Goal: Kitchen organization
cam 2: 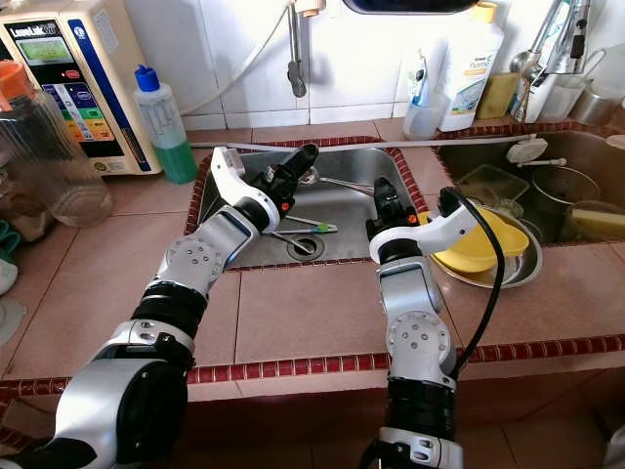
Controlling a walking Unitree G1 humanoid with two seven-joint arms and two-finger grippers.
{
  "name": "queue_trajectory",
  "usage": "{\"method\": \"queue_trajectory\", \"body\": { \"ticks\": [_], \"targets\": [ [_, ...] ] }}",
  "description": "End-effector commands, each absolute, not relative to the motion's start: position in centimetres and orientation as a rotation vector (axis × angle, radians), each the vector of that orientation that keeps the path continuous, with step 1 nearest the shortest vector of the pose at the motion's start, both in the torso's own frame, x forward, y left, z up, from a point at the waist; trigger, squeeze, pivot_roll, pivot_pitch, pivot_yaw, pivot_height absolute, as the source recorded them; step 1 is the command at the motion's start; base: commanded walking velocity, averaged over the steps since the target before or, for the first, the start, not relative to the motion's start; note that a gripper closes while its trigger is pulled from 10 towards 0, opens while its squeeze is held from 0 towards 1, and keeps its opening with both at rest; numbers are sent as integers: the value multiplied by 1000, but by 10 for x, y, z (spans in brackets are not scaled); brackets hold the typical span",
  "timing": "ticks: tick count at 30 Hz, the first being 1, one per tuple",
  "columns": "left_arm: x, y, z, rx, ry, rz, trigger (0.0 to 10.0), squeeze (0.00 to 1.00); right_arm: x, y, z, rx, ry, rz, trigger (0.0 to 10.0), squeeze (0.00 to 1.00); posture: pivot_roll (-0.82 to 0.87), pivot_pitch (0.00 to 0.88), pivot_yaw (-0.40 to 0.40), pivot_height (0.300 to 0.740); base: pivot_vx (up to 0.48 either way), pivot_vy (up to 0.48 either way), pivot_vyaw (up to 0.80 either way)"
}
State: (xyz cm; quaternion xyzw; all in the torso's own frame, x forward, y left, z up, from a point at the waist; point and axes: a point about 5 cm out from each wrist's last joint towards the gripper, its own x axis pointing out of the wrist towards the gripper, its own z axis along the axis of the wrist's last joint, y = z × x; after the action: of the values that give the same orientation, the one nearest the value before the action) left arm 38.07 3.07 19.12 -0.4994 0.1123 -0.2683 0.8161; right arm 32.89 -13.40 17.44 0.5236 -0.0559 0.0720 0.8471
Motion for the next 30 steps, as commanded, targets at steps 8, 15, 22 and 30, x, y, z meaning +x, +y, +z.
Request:
{"method": "queue_trajectory", "body": {
  "ticks": [8,15,22,30],
  "targets": [
    [358,-17,187,-1132,287,-661,10000,0,330,-102,178,1183,-118,274,10000,0,57,0,41,740,0,0,0],
    [355,-16,178,-1134,300,-650,10000,0,330,-103,181,1220,-133,275,10000,0,52,0,33,740,0,0,0],
    [352,8,149,-1109,332,-554,10000,0,334,-104,183,1208,-155,277,10000,0,51,0,15,740,0,0,0],
    [353,23,134,-1105,332,-479,10000,0,336,-98,179,1175,-119,302,10000,0,65,0,-12,740,0,0,0]
  ]
}}
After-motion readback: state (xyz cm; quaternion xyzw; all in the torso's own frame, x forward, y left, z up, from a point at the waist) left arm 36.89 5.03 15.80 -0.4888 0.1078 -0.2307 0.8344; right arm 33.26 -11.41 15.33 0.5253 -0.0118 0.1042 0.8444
